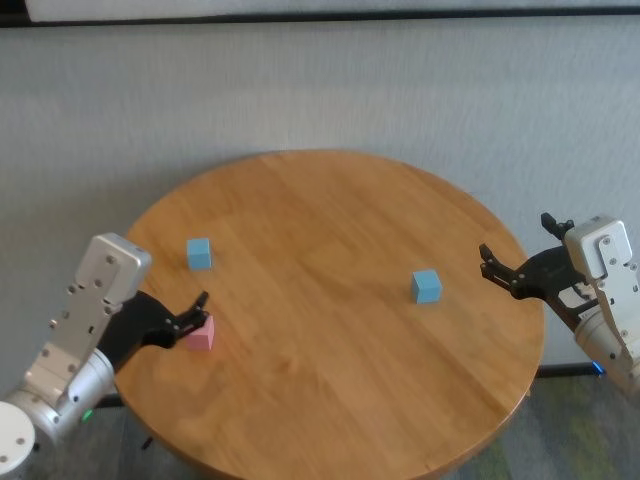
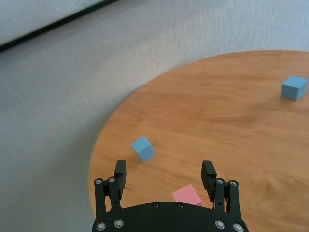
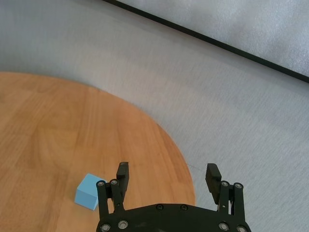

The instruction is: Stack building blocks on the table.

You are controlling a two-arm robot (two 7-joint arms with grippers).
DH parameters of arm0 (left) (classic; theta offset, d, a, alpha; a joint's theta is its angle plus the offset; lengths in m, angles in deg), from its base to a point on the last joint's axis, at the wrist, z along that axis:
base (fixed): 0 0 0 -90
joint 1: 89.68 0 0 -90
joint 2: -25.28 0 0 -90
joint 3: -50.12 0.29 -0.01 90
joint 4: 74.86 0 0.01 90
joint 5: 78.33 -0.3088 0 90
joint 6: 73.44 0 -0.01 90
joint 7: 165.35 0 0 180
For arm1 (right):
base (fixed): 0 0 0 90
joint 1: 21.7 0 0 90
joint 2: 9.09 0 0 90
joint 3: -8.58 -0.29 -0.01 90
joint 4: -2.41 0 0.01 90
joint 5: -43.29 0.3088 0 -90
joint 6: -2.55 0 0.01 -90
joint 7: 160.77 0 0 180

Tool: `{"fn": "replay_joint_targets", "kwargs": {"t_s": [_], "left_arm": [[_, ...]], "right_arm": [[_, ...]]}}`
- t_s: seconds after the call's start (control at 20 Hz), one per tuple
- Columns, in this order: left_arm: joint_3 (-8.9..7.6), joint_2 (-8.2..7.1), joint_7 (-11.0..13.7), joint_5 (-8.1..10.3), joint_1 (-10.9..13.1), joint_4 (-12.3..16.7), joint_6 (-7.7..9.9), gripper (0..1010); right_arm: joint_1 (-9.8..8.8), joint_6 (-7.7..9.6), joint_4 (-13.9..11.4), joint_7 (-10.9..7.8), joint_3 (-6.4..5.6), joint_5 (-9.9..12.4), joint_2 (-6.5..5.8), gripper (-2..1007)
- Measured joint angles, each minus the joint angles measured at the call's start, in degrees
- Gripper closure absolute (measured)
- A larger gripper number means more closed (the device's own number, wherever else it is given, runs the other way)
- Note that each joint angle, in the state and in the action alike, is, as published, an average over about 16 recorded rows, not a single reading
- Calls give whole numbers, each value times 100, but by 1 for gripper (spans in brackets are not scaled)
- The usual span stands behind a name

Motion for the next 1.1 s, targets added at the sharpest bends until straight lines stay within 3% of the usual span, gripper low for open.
{"fn": "replay_joint_targets", "kwargs": {"t_s": [0.45, 1.1], "left_arm": [[-26, 457, 188, 236, -88, -307, 207, 10], [-58, 895, 369, 274, -330, -814, 495, 10]], "right_arm": [[0, 0, 0, 0, 0, 0, 0, 0], [0, 0, 0, 0, 0, 0, 0, 0]]}}
